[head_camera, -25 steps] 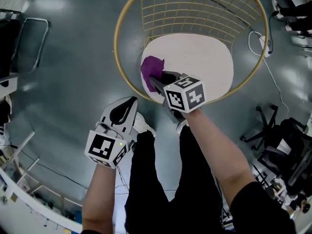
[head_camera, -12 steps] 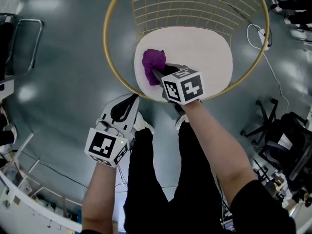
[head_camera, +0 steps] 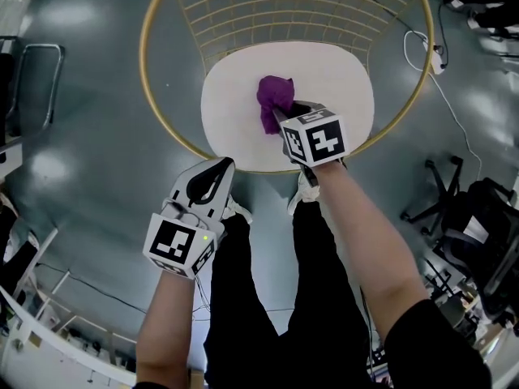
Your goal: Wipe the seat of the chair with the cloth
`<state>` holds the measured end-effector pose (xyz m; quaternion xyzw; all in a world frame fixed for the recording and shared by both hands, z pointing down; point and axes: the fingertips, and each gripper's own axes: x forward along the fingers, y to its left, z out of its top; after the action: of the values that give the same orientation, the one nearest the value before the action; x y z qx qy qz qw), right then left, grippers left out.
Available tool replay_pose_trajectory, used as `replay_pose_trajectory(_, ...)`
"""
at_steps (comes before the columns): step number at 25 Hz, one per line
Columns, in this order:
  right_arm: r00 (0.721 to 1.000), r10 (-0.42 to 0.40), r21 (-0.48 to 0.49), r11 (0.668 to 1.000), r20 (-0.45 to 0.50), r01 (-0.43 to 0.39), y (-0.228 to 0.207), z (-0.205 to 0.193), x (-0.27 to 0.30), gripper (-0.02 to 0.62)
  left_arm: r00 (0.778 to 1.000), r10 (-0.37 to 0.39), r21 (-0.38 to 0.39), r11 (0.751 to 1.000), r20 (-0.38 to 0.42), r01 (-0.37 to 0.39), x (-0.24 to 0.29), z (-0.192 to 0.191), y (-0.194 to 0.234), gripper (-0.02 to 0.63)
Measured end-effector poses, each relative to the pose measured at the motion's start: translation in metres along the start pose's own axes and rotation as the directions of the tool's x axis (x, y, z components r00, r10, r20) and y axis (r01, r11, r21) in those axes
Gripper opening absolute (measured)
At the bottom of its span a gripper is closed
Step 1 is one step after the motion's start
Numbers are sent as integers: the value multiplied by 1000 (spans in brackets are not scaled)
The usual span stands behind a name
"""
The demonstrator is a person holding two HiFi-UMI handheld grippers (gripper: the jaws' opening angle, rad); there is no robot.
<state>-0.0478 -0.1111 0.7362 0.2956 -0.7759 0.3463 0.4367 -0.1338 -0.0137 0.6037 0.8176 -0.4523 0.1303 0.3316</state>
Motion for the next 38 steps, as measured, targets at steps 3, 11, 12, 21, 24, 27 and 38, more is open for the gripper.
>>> replay_pose_trajectory(3,999,-48,30,998,-5,48,-37,-9,-12,69,1000,-11,6,1000,-7,11,10,4,-9,17)
replay_pose_trajectory(11,991,-132,69,989,9,131,-113,-23,-52,69,998,-48,42,998,-32,50,46,15,-41,17)
replay_pose_trajectory(12,990,-140,74,988,17,138,-120,-24,-56,69,998,-55,48,997,-34,57,51,18,-46,17)
replay_pose_trajectory(21,977,-212,154,967,38,204,-166,-32,-95,69,993,-104,91,990,-57,109,80,36,-79,17)
replay_pose_trajectory(24,972,-231,175,959,35,222,-177,-36,-104,69,991,-121,99,987,-60,127,90,43,-88,17)
replay_pose_trajectory(27,968,-249,191,952,36,238,-186,-40,-114,69,989,-133,112,984,-63,140,99,48,-97,17)
replay_pose_trajectory(38,961,-274,126,955,36,268,-189,-40,-121,69,987,-145,113,982,-68,152,113,50,-109,17)
